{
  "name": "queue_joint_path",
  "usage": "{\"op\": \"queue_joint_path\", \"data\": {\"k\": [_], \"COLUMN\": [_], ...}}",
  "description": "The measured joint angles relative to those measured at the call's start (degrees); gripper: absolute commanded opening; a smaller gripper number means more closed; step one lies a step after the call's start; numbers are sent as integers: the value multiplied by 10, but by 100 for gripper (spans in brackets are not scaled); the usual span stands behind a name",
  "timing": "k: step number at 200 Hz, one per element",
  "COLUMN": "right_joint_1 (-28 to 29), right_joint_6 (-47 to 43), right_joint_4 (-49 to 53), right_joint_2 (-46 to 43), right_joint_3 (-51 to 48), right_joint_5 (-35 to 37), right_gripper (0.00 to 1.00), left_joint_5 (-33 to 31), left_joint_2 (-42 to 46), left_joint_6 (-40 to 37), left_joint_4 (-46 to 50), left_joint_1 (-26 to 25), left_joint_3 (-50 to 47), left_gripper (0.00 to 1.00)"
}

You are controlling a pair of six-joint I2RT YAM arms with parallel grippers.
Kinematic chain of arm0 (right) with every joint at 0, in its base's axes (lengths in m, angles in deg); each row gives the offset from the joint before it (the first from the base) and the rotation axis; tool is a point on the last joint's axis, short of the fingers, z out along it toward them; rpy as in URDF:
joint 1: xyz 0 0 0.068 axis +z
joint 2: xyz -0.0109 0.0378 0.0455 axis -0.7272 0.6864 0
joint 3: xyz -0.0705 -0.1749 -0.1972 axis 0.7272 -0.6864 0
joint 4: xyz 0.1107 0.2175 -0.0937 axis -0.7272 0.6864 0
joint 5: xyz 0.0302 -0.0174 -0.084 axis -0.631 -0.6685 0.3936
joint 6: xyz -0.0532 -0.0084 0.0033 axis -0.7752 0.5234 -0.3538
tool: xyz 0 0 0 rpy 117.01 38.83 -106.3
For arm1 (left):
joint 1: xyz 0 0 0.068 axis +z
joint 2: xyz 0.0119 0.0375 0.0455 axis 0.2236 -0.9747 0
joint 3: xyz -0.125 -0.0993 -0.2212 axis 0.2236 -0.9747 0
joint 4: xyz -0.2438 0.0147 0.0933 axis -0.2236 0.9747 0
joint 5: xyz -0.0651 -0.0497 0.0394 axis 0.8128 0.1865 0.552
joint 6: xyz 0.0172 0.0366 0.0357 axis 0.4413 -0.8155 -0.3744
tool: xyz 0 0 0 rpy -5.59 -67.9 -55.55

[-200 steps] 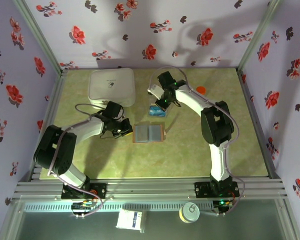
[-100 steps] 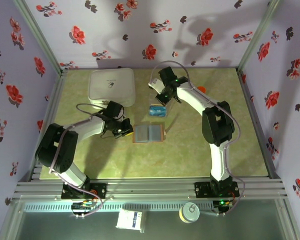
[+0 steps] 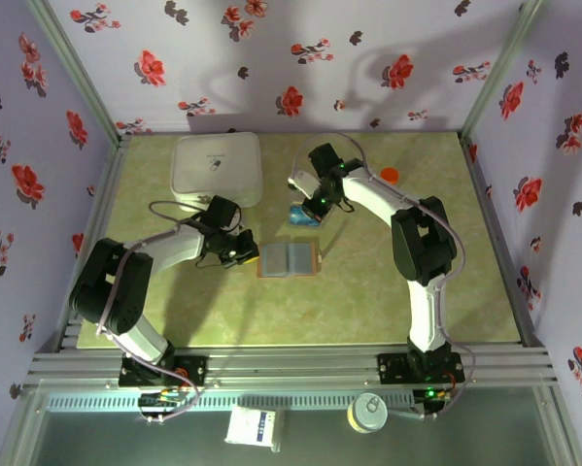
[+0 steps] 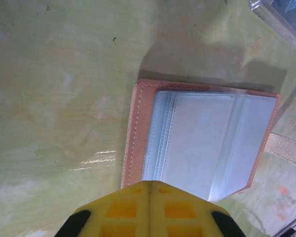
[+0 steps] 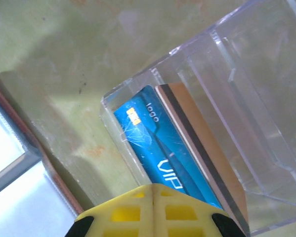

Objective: Take the credit cards out of the card holder

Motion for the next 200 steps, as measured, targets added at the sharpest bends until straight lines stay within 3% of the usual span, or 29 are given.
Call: {"op": "queue_joint_path", "data": {"k": [109, 200], "right_joint_1": [1, -7], "right_joint_6": [21, 21], "right_joint_4": [-33, -44], "right_joint_2": [12, 17], "right_joint_3": [7, 73], "right_joint_5": [79, 117], "right_gripper": [1, 3], "left_joint_5": [0, 0], "left_joint_2": [0, -7], "left_joint_6": [0, 0], "left_joint_4": [0, 0], "left_joint_1": [0, 0], "left_joint_3": [0, 0], "left_gripper": [4, 4]}}
